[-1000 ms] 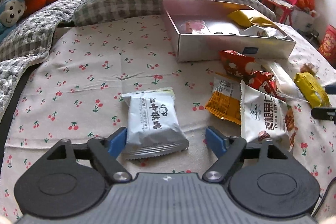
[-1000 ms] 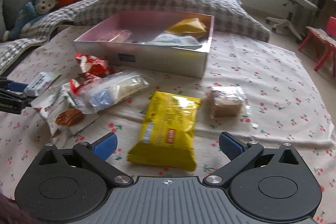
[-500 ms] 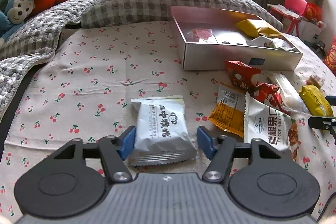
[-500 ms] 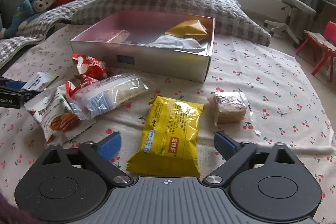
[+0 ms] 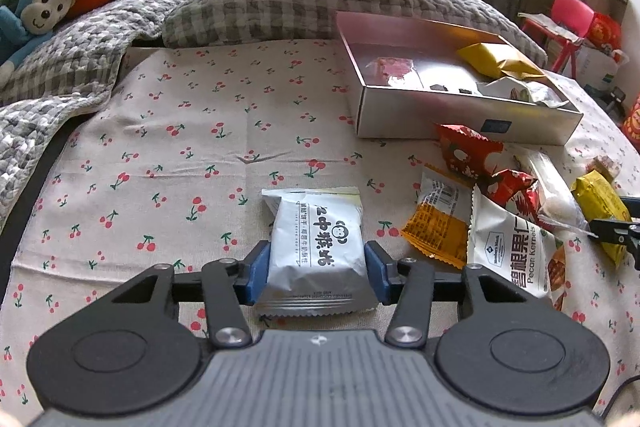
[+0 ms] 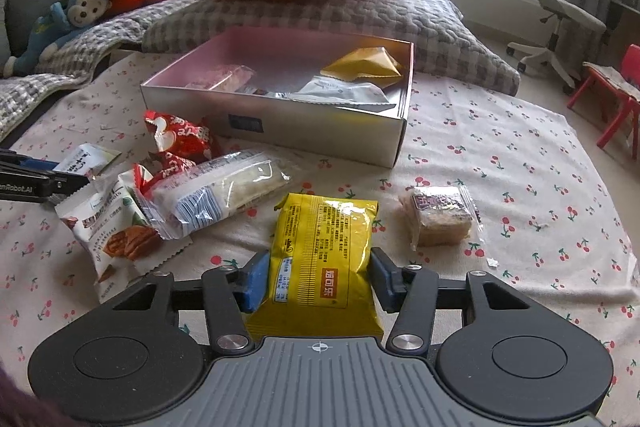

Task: Organize snacks
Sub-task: 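Grasp the white cake bag with the left tool while the right tool grasps the yellow biscuit pack, then carry both packs over the box and open both tools to drop them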

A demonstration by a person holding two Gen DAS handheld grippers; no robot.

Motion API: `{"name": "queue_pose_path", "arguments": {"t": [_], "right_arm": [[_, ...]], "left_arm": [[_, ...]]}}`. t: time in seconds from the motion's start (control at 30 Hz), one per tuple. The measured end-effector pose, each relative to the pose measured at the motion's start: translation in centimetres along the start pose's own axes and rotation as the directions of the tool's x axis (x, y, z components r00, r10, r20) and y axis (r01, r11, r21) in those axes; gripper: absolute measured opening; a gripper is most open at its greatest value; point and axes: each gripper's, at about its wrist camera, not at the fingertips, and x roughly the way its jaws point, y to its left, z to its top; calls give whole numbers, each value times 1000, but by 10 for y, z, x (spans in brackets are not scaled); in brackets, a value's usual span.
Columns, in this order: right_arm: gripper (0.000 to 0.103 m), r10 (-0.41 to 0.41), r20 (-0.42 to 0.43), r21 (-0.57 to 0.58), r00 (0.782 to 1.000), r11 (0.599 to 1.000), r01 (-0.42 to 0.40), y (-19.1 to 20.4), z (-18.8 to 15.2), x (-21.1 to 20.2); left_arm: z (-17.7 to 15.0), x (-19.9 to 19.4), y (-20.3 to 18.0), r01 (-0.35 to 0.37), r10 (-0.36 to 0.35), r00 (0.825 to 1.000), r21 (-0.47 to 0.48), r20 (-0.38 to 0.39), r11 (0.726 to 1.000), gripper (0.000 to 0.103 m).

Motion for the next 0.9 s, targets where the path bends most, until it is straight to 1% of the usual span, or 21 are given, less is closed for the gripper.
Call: {"name": "queue_pose_path", "arguments": {"t": [0.2, 0.43, 0.6, 0.73, 0.9], "right_arm": [[51, 11, 15, 7, 1000, 1000, -11, 2, 8, -6], [51, 12, 21, 25, 1000, 1000, -12, -1, 14, -10], [51, 15, 27, 39, 1000, 999, -16, -2, 19, -15], [51, 10, 42, 58, 999, 998, -12, -1, 29, -20], [51, 25, 81, 95, 996, 995, -33, 1, 49, -30]], "left_arm": [[3, -2, 0, 4, -5, 1000, -16, -11, 1000, 46], [10, -8, 1, 13, -13, 1000, -42, 4, 999, 44], [18, -12, 0, 15, -15, 1000, -79, 11, 997, 44], [27, -17, -2, 22, -19, 999, -93, 27, 995, 44], [40, -26, -4, 38, -32, 998, -117, 54, 992, 44]]}}
